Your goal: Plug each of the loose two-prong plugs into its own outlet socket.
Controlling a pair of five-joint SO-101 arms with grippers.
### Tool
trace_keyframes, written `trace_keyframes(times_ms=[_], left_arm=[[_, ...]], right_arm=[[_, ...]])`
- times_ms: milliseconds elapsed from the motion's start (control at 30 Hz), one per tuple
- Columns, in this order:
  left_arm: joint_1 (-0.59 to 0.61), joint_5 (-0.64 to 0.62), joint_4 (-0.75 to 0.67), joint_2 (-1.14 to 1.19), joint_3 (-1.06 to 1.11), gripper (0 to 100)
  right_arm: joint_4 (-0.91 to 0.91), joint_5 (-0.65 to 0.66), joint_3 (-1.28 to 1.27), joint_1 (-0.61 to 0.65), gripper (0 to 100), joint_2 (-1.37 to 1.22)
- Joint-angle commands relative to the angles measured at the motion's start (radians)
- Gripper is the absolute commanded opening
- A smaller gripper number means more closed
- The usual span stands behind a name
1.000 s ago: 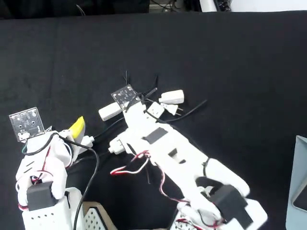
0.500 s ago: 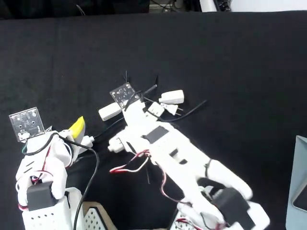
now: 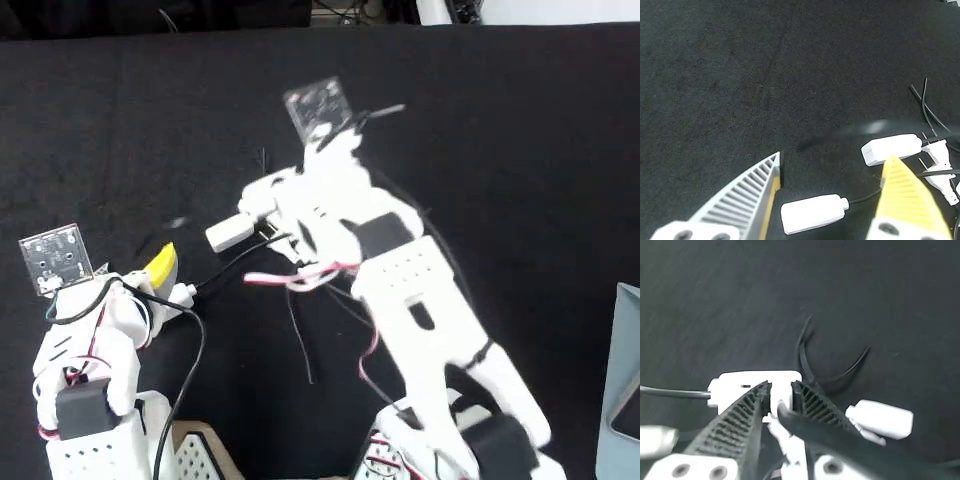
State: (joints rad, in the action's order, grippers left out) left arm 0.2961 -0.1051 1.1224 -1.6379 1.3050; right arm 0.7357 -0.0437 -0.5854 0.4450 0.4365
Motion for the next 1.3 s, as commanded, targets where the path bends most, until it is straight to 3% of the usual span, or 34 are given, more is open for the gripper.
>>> trace_keyframes(times_ms=[0,167,533,800,1100,1267], left_arm=[[0.007,0.005,-0.005,0.002,-0.005,32],[0.007,0.006,-0.005,0.002,-0.004,32],[0.007,0.006,-0.061,0.002,0.033,32],[0.007,0.006,-0.058,0.002,0.033,32],[0.007,0.006,-0.057,0.002,0.033,32],[0.007,0.006,-0.057,0.002,0.035,32]], right_arm=[[-0.176,0.000,0.104,-0.091,1.2,-0.105],[-0.371,0.002,0.104,-0.161,1.2,-0.251],[-0.393,0.008,0.136,-0.318,1.3,-0.311],[-0.393,0.048,0.398,-0.400,1.3,-0.604],[-0.385,0.049,0.720,-0.391,2.1,-0.889],[-0.236,0.041,0.788,-0.387,22.9,-0.903]])
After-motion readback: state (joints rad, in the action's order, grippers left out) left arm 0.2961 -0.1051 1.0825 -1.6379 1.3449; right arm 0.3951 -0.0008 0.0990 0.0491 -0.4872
